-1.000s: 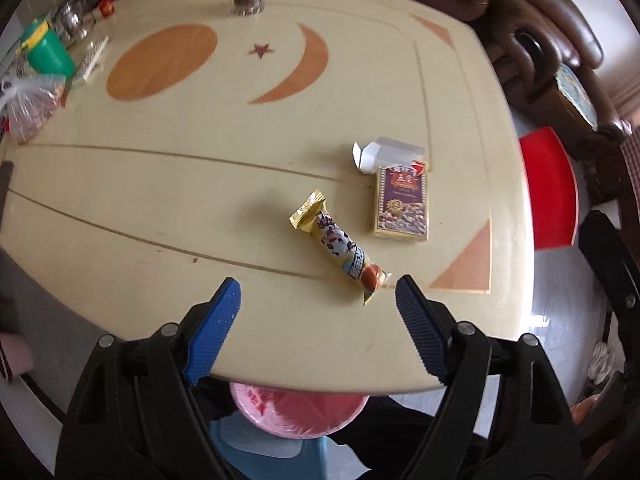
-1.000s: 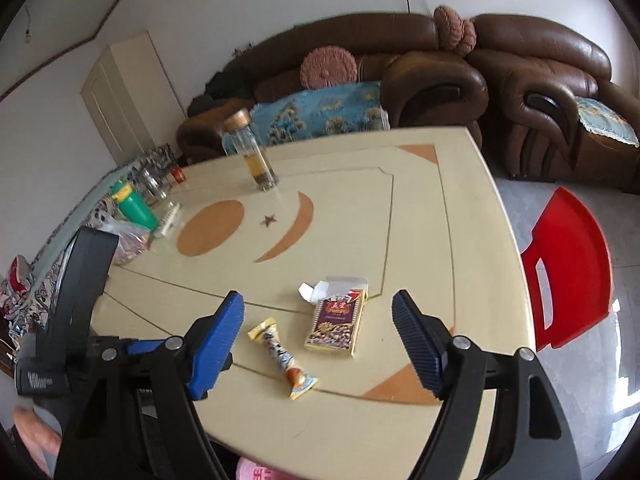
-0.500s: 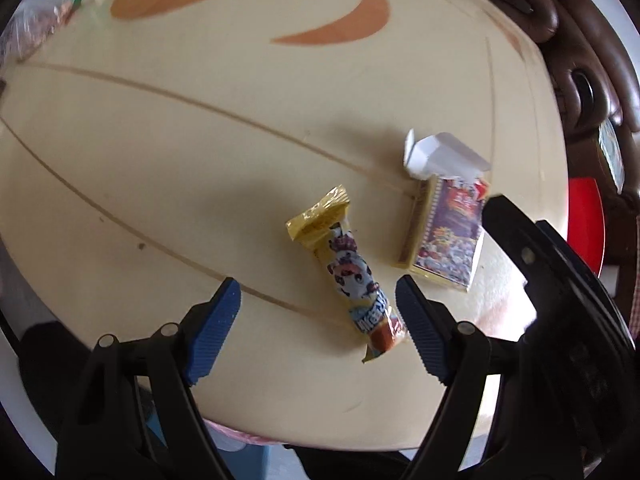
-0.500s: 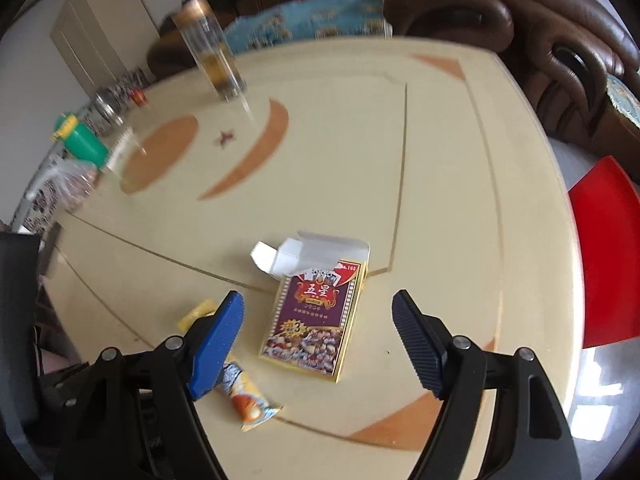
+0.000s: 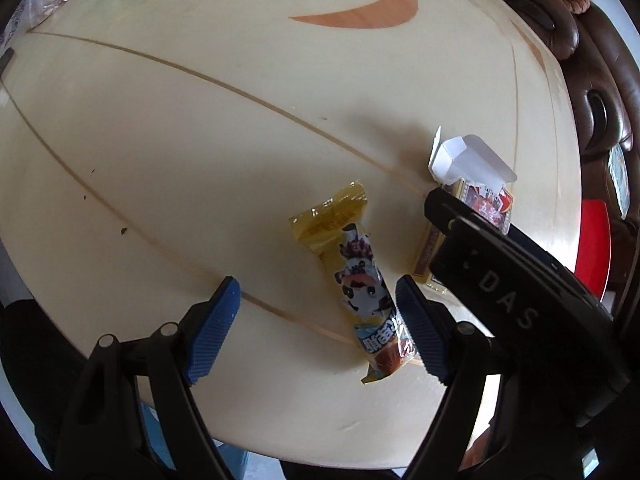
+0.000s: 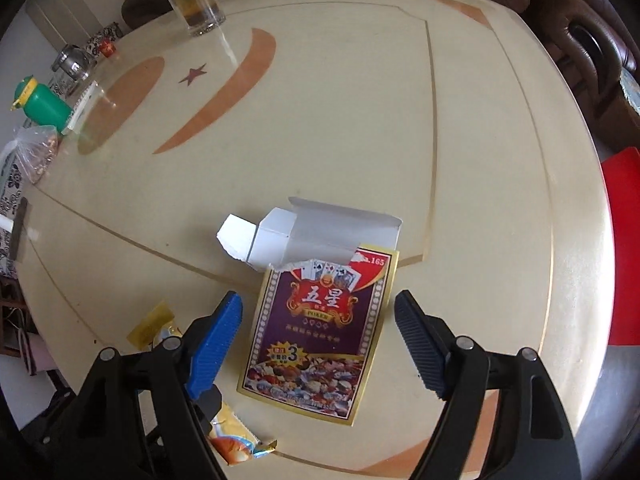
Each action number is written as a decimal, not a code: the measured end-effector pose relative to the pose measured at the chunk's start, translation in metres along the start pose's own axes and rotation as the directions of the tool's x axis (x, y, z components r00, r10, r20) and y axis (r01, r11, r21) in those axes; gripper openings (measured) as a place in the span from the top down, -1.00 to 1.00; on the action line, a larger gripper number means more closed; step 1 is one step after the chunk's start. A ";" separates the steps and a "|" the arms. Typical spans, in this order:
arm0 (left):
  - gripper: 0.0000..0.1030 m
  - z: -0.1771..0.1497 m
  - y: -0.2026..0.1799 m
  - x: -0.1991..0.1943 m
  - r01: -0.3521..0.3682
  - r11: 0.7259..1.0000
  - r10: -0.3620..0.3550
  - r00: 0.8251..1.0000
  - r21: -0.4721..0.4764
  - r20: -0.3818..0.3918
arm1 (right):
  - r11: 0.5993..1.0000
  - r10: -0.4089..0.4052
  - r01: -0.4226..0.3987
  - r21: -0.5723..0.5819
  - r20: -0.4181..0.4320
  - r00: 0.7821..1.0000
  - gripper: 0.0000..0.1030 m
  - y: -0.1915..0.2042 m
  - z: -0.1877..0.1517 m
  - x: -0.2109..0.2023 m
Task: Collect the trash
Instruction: 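Close the left gripper on the candy bar while the right gripper grasps the card box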
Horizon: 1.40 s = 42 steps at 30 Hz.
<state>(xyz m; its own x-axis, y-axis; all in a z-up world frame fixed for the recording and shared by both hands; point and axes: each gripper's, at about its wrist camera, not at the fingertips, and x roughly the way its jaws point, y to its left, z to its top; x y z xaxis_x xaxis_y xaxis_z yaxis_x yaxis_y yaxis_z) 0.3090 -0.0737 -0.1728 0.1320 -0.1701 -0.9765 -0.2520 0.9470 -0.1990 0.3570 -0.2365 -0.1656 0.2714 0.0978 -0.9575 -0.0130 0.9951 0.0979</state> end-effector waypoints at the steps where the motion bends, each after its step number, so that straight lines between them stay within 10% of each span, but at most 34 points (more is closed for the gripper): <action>1: -0.52 -0.002 0.000 0.000 -0.006 1.000 0.006 1.000 -0.002 0.007 | 1.000 -0.006 0.005 -0.007 -0.001 1.000 -0.50 0.001 0.000 0.000; 18: -0.53 -0.021 -0.020 0.010 -0.172 0.978 0.183 0.979 -0.118 0.092 | 0.998 -0.052 0.052 -0.026 0.001 0.999 -0.22 -0.009 -0.005 -0.004; 31: -0.28 -0.024 -0.080 0.020 -0.140 0.989 0.143 0.988 -0.049 0.065 | 0.991 -0.035 0.031 0.129 0.027 0.999 -0.20 -0.064 -0.012 -0.014; 42: 0.60 -0.011 -0.086 0.025 -0.073 0.997 0.072 0.997 0.005 0.021 | 0.986 -0.030 0.020 0.165 0.055 0.998 -0.20 -0.073 -0.017 -0.021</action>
<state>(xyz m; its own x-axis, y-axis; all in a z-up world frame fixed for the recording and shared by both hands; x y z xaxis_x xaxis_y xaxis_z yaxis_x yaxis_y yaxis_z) 0.3237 -0.1622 -0.1809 0.1339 -0.0952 -0.9864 -0.2557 0.9584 -0.1272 0.3358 -0.3105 -0.1572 0.3237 0.0674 -0.9437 0.1511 0.9810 0.1219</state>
